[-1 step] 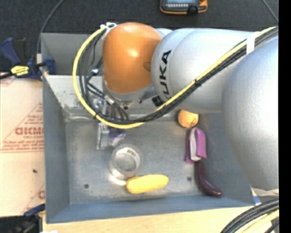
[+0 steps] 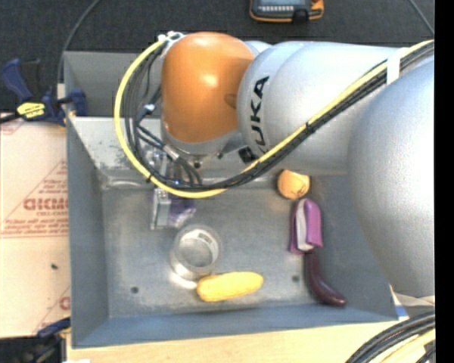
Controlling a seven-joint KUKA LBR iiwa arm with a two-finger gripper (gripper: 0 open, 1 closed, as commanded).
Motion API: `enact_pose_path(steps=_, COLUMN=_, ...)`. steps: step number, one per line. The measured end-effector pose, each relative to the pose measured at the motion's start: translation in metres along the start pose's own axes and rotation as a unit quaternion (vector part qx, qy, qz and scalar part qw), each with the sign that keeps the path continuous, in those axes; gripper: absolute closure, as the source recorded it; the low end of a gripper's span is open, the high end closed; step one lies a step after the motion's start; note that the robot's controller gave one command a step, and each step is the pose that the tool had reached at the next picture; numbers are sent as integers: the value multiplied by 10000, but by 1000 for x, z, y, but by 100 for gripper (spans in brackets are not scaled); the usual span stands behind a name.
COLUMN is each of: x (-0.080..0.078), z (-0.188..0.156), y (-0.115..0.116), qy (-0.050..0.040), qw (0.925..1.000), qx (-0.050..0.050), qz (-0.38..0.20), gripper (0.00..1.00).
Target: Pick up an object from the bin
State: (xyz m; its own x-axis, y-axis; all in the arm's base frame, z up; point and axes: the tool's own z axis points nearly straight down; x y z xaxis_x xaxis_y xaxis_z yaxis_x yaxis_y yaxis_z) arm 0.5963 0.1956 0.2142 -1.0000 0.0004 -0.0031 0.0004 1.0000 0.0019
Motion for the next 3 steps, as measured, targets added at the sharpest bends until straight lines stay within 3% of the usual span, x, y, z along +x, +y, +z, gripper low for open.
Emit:
enact_pose_path(steps=1, x=-31, z=125, y=-65, qy=-6, qw=9966, qx=-9, qz=-818, gripper=0)
enact_pose_path(steps=2, x=-60, z=74, y=-79, qy=-62, qw=9991, qx=-23, qz=-427, gripper=0)
enact_pose_path(steps=3, x=60, z=114, y=-120, qy=12, qw=9986, qx=-26, qz=-532, gripper=0)
